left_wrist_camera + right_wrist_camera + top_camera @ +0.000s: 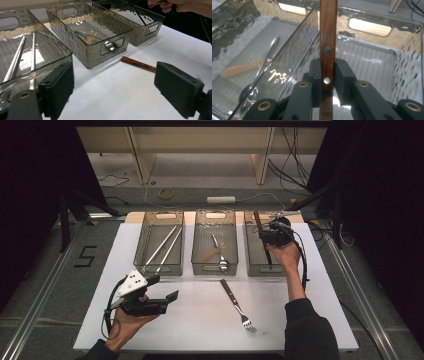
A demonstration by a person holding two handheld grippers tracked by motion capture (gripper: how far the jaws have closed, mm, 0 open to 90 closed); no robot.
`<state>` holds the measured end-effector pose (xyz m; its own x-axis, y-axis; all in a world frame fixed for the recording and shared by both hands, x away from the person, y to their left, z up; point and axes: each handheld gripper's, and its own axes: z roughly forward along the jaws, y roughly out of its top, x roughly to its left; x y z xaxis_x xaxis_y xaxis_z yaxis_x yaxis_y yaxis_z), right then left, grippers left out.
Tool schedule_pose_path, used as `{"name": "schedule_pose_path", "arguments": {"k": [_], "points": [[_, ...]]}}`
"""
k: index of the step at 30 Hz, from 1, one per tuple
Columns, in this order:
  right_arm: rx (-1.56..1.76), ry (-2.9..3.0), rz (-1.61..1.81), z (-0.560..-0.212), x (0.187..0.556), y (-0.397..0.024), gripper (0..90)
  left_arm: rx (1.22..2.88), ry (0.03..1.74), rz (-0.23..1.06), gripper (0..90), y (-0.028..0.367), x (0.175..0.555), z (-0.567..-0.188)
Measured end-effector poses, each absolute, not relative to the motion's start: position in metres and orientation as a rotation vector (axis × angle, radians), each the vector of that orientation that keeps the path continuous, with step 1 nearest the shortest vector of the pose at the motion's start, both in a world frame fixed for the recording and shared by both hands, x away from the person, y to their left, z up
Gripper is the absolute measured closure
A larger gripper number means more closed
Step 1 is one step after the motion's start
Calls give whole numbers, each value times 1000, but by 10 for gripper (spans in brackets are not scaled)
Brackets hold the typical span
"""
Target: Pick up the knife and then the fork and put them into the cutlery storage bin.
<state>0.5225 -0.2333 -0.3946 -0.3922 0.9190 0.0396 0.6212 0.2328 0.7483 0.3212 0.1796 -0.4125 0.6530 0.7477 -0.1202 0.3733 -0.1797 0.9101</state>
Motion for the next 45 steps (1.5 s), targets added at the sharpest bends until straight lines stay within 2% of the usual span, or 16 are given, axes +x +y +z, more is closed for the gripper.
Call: {"name": "schedule_pose_path", "arguments": {"k": [23,24,26,28,31,35,45], "points": [[1501,2127,967,-415,524,-229,761,1794,898,433,160,179,321,-413],[1508,2127,961,-415,525,-229,748,1795,897,434,160,179,321,-413],[1536,2120,951,-414,525,-229,653,1796,896,434,160,179,321,-413],[1539,2112,952,-412,525,-229,623,1795,898,433,161,179,321,-413],[1529,2119,976,-408,523,-229,524,1795,899,431,161,179,321,-413],[1478,2166,998,-403,516,-224,454,1797,897,434,160,179,321,-413],[1191,2403,1071,-385,468,-198,422,1797,902,437,160,179,321,-413]]}}
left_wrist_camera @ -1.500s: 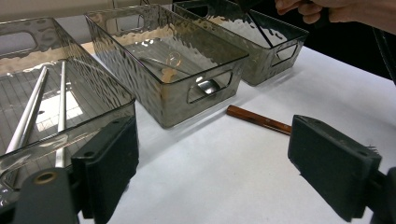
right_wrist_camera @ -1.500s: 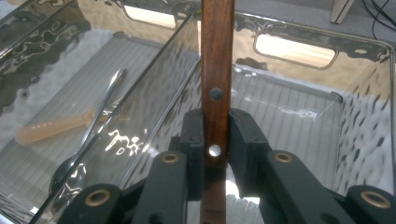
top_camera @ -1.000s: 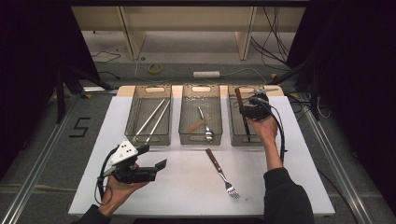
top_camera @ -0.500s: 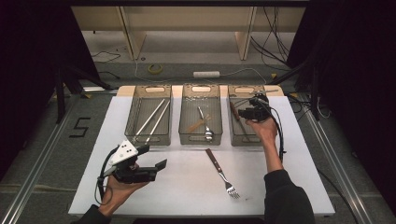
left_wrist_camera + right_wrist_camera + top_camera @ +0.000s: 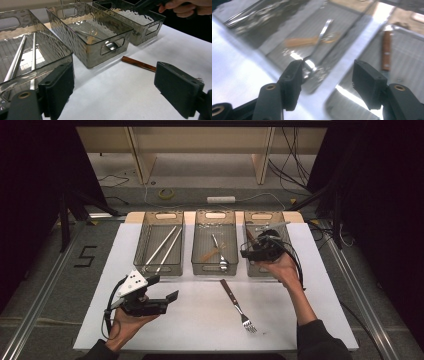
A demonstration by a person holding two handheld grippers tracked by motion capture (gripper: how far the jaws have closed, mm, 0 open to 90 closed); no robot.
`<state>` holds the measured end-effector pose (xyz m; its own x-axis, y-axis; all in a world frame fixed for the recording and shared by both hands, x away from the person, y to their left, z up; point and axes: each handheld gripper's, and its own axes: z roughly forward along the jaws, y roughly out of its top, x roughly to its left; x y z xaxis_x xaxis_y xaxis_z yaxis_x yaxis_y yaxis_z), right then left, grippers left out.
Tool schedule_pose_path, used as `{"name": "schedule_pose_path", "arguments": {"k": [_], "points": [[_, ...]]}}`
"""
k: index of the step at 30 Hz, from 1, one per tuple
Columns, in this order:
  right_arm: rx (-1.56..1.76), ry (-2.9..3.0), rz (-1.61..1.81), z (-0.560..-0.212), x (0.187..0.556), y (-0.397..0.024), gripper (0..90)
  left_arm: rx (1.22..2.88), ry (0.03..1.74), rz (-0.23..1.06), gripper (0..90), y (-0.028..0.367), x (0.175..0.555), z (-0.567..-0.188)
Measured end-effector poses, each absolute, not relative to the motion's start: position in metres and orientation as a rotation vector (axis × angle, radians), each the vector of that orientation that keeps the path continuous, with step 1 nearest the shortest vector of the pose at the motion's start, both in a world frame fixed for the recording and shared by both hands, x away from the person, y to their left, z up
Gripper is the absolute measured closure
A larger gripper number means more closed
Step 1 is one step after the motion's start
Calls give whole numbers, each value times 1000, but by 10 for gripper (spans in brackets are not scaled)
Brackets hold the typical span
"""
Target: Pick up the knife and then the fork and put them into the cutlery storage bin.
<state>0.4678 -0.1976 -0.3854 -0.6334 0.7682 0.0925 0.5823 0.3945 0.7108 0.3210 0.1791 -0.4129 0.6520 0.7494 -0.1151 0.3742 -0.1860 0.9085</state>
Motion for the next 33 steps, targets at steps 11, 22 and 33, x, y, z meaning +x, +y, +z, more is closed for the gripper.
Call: {"name": "schedule_pose_path", "arguments": {"k": [11,22,33], "points": [[1125,2479,1115,-397,437,-185,363,1792,903,438,160,179,321,-413],[1033,2529,1162,-404,423,-164,540,1797,898,437,160,179,321,-413],[953,2619,1111,-422,419,-144,762,1797,897,438,160,179,321,-413]]}}
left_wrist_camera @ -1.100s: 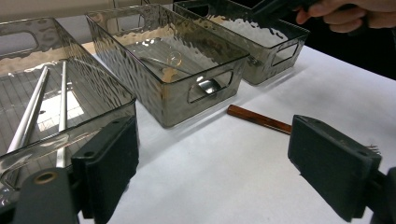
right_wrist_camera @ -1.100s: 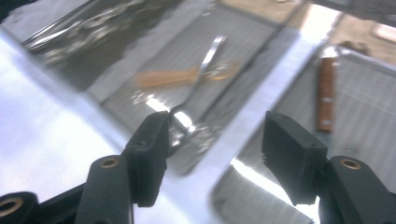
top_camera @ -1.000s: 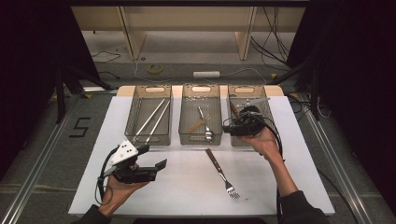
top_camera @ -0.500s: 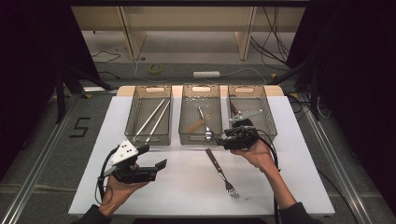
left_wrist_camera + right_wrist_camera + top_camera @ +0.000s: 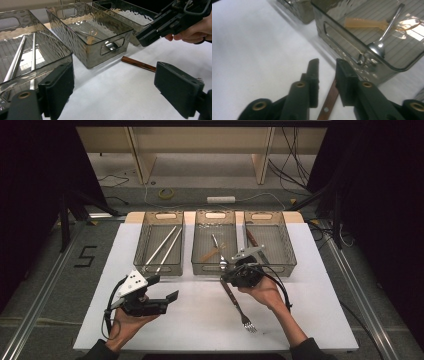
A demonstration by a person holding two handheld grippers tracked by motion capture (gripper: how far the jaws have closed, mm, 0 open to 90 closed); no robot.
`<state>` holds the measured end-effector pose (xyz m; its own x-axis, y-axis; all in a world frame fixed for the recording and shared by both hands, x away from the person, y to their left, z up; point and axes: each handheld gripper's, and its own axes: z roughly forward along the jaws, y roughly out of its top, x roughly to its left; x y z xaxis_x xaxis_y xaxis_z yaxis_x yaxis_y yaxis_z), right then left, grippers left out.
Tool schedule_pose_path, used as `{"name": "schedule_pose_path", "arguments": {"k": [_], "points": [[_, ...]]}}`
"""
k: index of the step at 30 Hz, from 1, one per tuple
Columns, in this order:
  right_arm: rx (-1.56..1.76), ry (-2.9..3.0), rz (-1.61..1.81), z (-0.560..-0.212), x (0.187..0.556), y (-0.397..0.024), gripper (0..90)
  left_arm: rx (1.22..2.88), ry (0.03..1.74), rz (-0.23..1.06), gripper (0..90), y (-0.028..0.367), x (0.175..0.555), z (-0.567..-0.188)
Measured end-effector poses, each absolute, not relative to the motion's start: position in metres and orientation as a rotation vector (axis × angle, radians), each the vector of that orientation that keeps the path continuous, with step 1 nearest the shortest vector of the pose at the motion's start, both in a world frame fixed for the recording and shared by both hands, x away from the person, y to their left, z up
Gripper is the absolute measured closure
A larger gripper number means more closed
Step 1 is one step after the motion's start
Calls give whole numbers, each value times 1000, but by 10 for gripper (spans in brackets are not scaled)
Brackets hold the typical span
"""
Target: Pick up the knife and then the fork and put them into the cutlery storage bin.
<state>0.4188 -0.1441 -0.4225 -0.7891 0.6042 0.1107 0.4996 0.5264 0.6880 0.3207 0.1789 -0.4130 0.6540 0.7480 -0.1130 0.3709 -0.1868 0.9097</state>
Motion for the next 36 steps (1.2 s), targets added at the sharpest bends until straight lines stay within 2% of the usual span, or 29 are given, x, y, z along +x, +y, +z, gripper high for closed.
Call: {"name": "schedule_pose_path", "arguments": {"k": [11,36], "points": [[936,2677,1010,-443,423,-133,899,1798,896,437,160,179,320,-413],[885,2743,832,-469,427,-117,900,1803,892,438,160,178,320,-413]]}}
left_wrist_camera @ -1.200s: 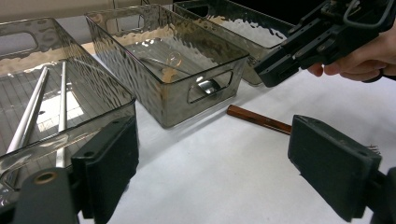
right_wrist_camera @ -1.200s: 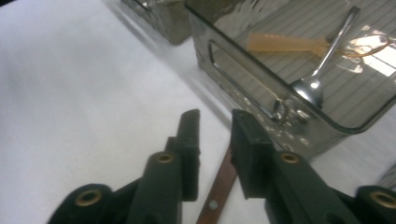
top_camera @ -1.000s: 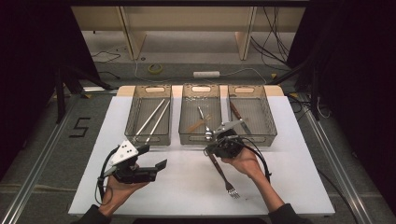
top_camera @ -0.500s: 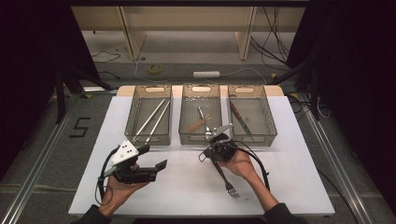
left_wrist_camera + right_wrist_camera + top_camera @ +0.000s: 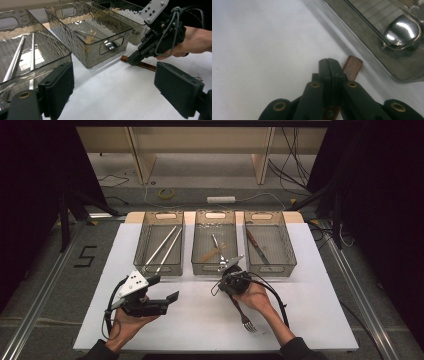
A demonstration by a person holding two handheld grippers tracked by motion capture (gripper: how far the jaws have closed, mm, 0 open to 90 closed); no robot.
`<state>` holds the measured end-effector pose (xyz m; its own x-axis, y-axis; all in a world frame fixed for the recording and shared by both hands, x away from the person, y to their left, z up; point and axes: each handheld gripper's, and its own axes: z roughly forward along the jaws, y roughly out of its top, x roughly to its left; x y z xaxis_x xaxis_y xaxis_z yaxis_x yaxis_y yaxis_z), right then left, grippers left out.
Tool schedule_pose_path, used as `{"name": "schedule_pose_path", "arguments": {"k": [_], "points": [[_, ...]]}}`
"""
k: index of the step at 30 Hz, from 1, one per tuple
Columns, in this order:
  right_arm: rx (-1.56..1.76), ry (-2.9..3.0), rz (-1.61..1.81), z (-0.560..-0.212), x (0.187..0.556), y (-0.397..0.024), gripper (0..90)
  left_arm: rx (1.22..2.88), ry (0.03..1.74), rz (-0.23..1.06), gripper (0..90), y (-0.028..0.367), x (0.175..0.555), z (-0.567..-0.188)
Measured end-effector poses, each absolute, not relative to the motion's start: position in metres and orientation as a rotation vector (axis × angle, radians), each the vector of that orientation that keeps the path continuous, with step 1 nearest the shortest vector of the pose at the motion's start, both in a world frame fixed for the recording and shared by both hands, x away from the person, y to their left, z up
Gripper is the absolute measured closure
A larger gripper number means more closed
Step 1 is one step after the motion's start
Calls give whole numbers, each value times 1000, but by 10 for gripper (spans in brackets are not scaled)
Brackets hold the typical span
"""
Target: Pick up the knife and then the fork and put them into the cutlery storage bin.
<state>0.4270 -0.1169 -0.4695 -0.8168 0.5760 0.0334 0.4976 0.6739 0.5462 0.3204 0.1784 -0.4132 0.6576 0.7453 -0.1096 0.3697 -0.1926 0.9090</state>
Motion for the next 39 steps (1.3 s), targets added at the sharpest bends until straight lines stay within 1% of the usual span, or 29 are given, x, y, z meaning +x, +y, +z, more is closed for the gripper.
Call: {"name": "schedule_pose_path", "arguments": {"k": [10,27,39], "points": [[889,2731,752,-472,427,-121,900,1802,894,436,161,179,320,-413],[1016,2737,640,-466,417,-173,900,1798,895,435,160,179,320,-413],[1024,2757,626,-465,406,-185,900,1801,894,437,161,179,320,-412]]}}
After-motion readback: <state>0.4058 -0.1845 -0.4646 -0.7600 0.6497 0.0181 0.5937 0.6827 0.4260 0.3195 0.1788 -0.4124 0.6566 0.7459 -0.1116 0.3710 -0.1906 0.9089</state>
